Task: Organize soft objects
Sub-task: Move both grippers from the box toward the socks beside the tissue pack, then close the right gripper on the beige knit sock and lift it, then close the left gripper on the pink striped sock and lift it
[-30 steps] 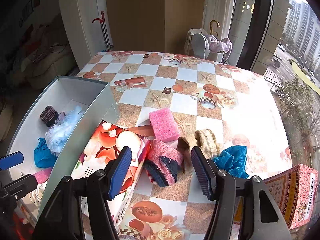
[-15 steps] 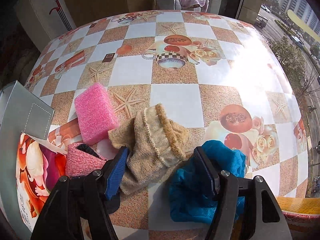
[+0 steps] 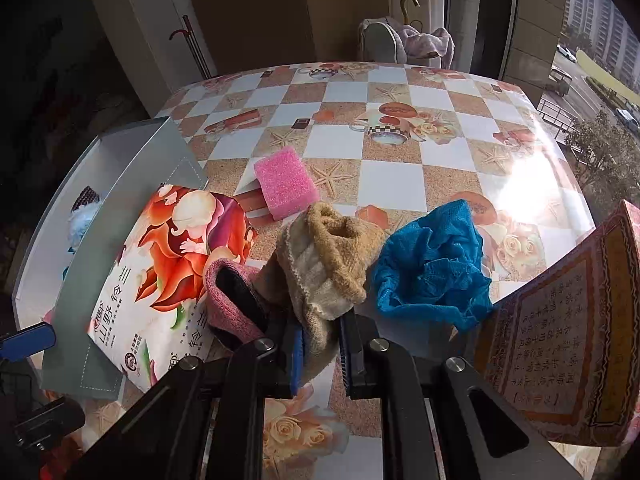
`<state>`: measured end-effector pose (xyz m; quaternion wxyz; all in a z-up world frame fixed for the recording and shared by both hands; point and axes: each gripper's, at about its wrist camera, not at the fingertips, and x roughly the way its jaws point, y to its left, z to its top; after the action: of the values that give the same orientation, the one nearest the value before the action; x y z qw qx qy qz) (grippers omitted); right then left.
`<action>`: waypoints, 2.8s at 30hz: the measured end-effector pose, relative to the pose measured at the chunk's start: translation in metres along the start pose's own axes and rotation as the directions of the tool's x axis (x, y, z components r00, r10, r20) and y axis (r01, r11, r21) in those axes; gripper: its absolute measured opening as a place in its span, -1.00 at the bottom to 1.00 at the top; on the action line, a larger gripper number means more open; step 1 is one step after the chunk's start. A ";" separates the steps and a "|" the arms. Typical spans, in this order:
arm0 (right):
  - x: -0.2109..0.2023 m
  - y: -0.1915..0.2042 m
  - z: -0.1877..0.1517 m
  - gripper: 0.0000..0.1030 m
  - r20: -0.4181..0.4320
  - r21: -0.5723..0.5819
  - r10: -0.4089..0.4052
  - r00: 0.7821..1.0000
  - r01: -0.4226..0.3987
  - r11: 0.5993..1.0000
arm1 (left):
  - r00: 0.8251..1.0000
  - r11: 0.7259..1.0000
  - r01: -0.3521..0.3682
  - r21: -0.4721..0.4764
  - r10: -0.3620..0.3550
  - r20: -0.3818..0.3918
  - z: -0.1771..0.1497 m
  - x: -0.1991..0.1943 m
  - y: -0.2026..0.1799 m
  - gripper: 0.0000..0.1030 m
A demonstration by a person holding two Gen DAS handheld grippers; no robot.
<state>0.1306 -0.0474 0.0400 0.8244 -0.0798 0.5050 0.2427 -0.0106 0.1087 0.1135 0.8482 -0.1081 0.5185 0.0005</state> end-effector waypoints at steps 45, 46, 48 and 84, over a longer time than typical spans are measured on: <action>0.018 0.019 -0.067 -0.05 -0.046 -0.269 0.133 0.990 -0.141 0.953 | 0.991 0.983 0.135 0.124 -0.136 -0.008 -0.042 -0.004 -0.024 0.55; 0.021 0.017 -0.068 -0.31 -0.050 -0.266 0.102 0.994 -0.112 0.957 | 0.987 0.979 0.156 0.131 -0.158 0.002 -0.037 -0.006 -0.028 0.55; 0.012 0.005 -0.071 -0.58 -0.033 -0.221 0.143 0.989 -0.147 0.964 | 0.985 0.973 0.168 0.159 -0.171 0.006 -0.027 -0.004 -0.043 0.55; -0.069 -0.064 -0.149 0.54 0.076 -0.093 0.026 0.997 -0.019 0.995 | 0.998 0.980 0.030 0.198 -0.020 -0.052 -0.031 0.080 -0.094 0.52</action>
<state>0.0173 -0.1811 0.0215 0.8360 -0.1025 0.4618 0.2780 0.0097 0.0025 0.0462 0.8417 -0.0292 0.5353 -0.0646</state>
